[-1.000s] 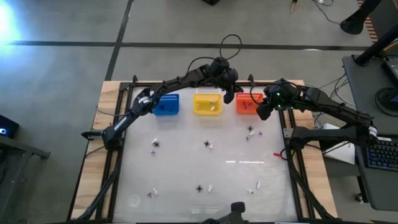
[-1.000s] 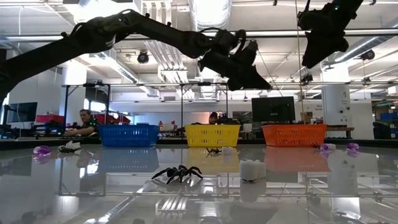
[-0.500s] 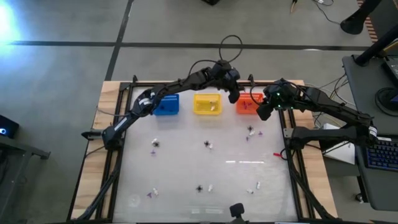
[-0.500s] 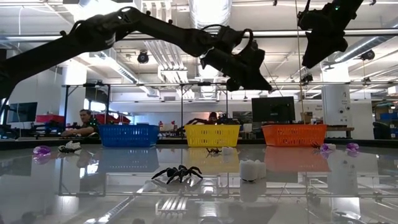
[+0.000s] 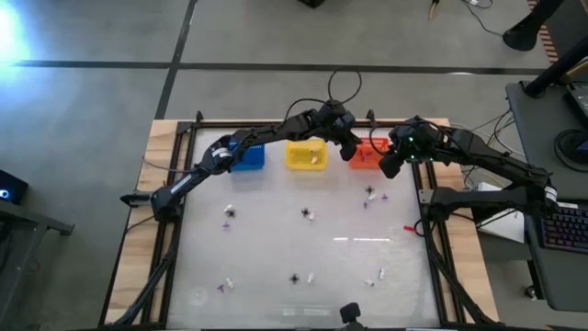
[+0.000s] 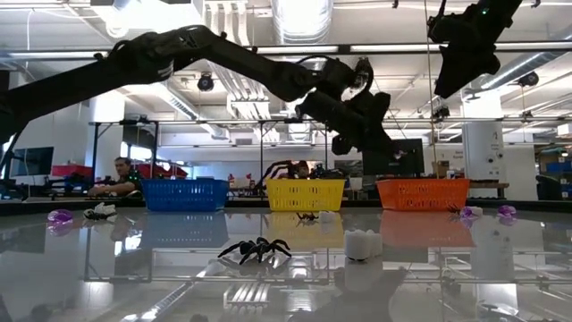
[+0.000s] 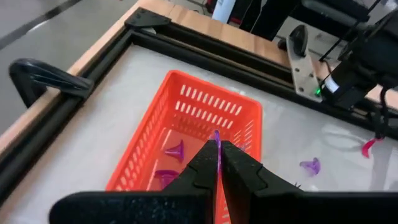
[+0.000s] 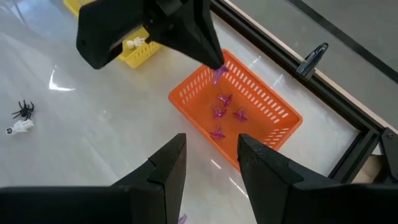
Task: Sort Halloween decoration
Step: Put the purple witch hat toy into the orange basket
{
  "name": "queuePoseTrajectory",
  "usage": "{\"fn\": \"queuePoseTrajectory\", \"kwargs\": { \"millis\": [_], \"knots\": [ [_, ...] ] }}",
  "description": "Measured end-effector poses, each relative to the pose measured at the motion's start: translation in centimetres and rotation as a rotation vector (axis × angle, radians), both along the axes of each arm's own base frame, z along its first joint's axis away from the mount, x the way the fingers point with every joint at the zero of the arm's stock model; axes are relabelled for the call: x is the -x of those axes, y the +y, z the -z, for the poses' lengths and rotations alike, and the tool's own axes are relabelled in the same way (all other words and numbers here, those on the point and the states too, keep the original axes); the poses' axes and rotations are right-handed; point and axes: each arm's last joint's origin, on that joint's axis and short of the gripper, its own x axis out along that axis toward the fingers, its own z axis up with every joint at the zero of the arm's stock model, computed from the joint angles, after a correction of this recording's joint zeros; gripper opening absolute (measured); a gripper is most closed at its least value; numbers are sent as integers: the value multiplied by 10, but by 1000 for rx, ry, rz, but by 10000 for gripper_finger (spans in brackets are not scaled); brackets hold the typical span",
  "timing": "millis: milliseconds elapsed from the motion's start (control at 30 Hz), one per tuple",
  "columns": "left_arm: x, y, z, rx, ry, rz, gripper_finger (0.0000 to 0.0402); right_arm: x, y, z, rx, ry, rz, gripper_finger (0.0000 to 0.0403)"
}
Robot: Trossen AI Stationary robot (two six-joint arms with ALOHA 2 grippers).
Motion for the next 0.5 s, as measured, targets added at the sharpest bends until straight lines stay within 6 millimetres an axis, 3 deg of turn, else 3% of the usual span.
{"fn": "queuePoseTrajectory", "kwargs": {
  "millis": [333,500],
  "knots": [
    [-1,3,-2,8,-25,-9,0,0,0,0,0,-1,0,137],
    [0,2,0,27,-10,18,19,0,0,0,1,-1,0,137]
  ]
}}
